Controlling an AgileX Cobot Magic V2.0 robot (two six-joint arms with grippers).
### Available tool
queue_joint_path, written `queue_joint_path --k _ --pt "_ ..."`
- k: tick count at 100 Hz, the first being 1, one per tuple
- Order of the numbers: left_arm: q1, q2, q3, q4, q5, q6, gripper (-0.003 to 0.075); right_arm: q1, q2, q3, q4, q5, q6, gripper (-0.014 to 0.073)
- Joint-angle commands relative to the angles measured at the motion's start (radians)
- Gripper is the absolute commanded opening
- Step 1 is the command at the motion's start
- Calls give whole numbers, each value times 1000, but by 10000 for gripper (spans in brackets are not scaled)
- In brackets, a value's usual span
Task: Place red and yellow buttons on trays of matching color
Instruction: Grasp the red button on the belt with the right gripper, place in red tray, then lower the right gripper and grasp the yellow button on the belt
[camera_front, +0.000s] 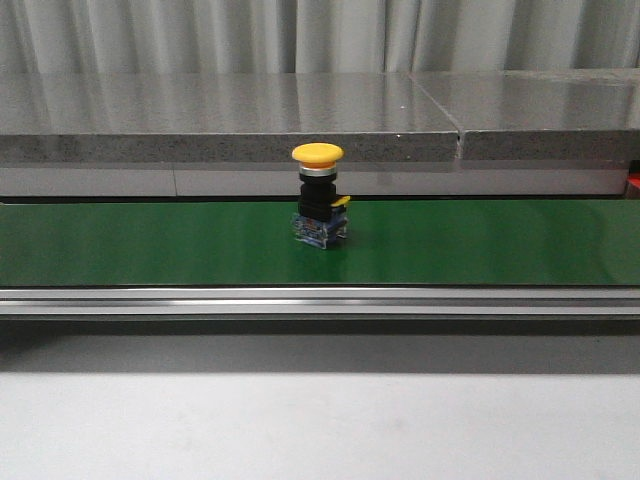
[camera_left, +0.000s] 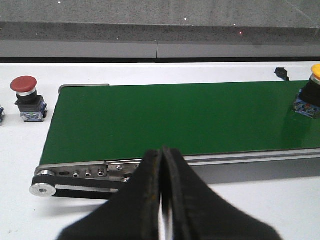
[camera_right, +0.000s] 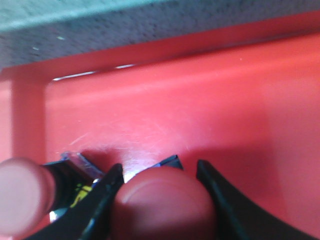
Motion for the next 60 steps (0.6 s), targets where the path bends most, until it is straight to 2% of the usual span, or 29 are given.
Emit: queue_joint_path --k 1,19,28,35,52,56,60 --pt "-8 9 -27 -20 -67 0 -19 -3 -46 -39 28 -58 -2 98" --pt "-8 9 -27 -20 -67 0 -19 -3 -23 -41 28 -72 -2 102" --pt "-8 9 -27 -20 -67 0 -19 -3 -23 -41 28 -74 -2 151" --pt "-8 9 -27 -20 -67 0 -19 -3 -23 -41 28 -77 -2 251" --pt "-8 9 -27 -20 -67 0 -19 -3 -23 -41 28 -77 -2 623" --pt "-8 9 -27 -20 -67 0 -19 -3 -23 -41 28 -79 -2 670" --pt "-8 9 -27 -20 -67 0 -19 -3 -25 -41 28 -79 -2 656"
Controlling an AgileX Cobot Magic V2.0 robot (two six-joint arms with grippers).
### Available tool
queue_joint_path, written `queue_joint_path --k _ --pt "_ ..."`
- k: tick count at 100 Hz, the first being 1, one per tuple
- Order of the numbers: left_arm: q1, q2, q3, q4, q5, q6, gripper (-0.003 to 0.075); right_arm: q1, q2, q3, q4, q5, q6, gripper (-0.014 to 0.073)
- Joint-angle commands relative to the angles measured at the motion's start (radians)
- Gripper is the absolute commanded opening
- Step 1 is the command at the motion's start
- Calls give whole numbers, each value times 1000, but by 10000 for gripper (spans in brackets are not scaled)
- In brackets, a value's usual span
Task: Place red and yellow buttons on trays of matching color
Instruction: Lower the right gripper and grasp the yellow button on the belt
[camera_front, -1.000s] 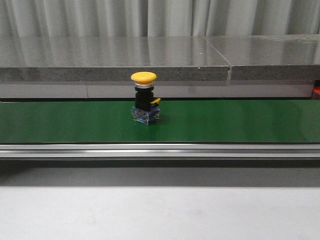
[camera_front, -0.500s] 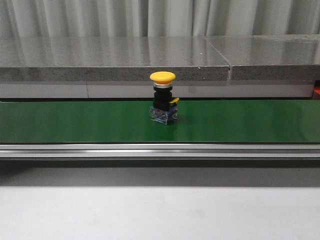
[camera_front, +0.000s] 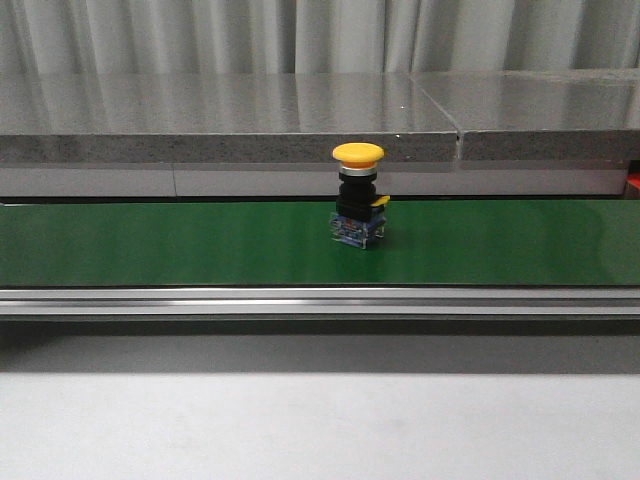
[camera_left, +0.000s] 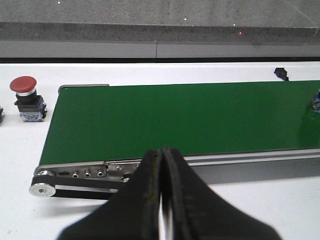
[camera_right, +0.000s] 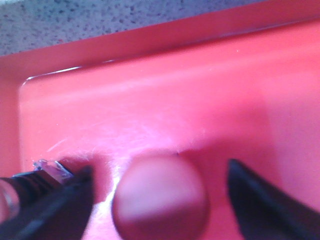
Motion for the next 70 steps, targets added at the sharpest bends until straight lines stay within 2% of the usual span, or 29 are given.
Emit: queue_joint_path --k 1,34,70 --pt "-8 9 -27 -20 -67 0 -19 -3 -68 -34 28 -45 -4 653" --pt "-8 9 -27 -20 -67 0 -19 -5 -156 -71 42 -30 -4 644" --pt "-8 9 -27 -20 -67 0 -19 18 -373 -71 56 125 -6 644"
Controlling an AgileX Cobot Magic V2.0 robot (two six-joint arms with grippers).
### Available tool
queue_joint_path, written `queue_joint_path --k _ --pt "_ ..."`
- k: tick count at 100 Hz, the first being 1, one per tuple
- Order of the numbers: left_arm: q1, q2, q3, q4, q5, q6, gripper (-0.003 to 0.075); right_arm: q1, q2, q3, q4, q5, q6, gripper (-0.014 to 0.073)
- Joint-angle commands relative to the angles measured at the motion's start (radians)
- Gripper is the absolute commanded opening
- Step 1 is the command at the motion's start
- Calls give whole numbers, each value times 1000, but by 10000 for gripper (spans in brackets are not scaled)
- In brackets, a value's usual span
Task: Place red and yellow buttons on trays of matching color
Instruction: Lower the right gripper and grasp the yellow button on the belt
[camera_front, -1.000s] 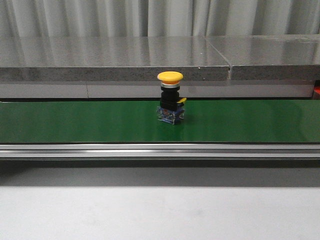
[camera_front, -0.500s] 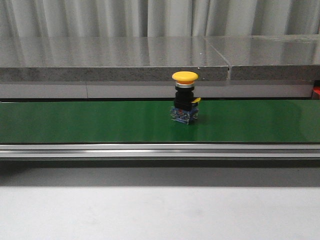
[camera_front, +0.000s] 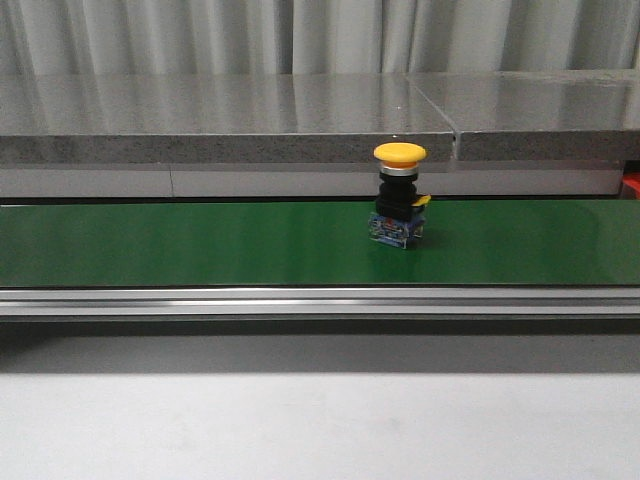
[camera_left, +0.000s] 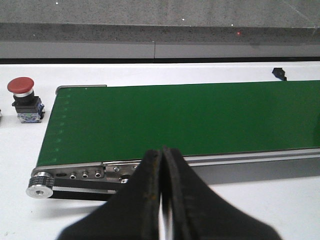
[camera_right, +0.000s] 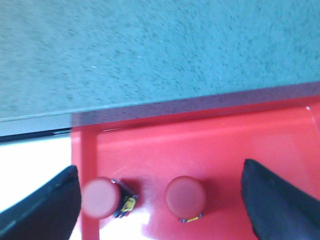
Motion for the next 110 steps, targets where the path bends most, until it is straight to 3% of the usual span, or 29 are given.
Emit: queue_joint_path --k 1,24,70,90,110 --pt "-8 9 -27 -20 -67 0 -19 13 -121 -27 31 12 -6 644" --pt "-8 9 -27 -20 -67 0 -19 93 -300 90 42 51 -61 644" --pt "-8 9 -27 -20 -67 0 -19 258 -698 670 42 30 -119 644" --pt "-8 9 -27 -20 -67 0 -19 340 -739 818 42 82 -193 644" --pt "-8 9 -27 -20 -67 0 -19 461 -693 842 41 64 -217 644"
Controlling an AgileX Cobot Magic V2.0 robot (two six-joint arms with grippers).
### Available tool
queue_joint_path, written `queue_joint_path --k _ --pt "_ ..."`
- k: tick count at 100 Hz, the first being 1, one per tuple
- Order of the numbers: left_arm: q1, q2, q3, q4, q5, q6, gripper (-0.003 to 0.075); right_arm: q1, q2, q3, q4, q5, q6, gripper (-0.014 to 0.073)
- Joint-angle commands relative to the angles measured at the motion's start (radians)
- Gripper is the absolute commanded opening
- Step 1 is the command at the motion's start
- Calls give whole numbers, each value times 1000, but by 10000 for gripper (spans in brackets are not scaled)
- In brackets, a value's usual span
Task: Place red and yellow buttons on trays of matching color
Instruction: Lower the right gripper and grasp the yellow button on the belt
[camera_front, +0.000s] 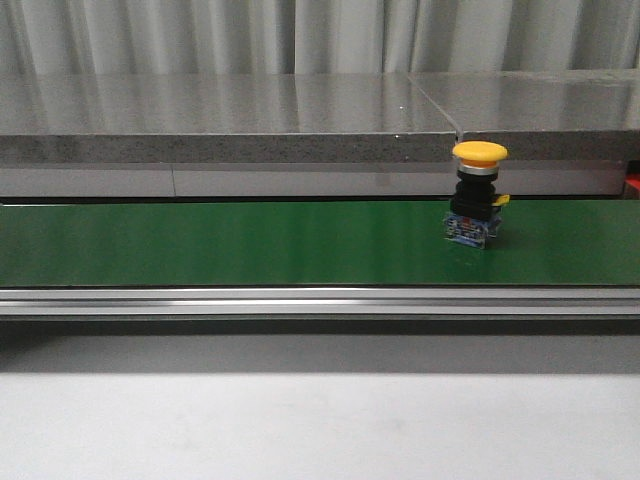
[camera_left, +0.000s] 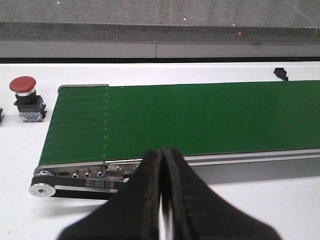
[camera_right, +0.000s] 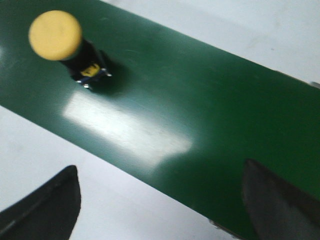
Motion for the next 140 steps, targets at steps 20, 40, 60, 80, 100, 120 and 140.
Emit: queue_joint_path --k 20,40,60,80,100,120,140 --pt "-8 9 -27 -20 -67 0 -19 137 82 -20 29 -121 -45 644" --pt "-8 9 -27 -20 -67 0 -19 196 167 -25 29 -224 -45 644" --pt "-8 9 -27 -20 -67 0 -19 250 216 -27 29 -352 -45 644" --pt "-8 9 -27 -20 -67 0 -19 261 243 -37 33 -411 -45 595" --pt "-8 9 -27 -20 -67 0 -19 261 246 -37 33 -422 -44 218" --pt "-8 9 -27 -20 -67 0 -19 254 230 -37 35 -410 12 92" --pt "-8 9 -27 -20 -67 0 -19 200 135 -37 35 -368 55 92"
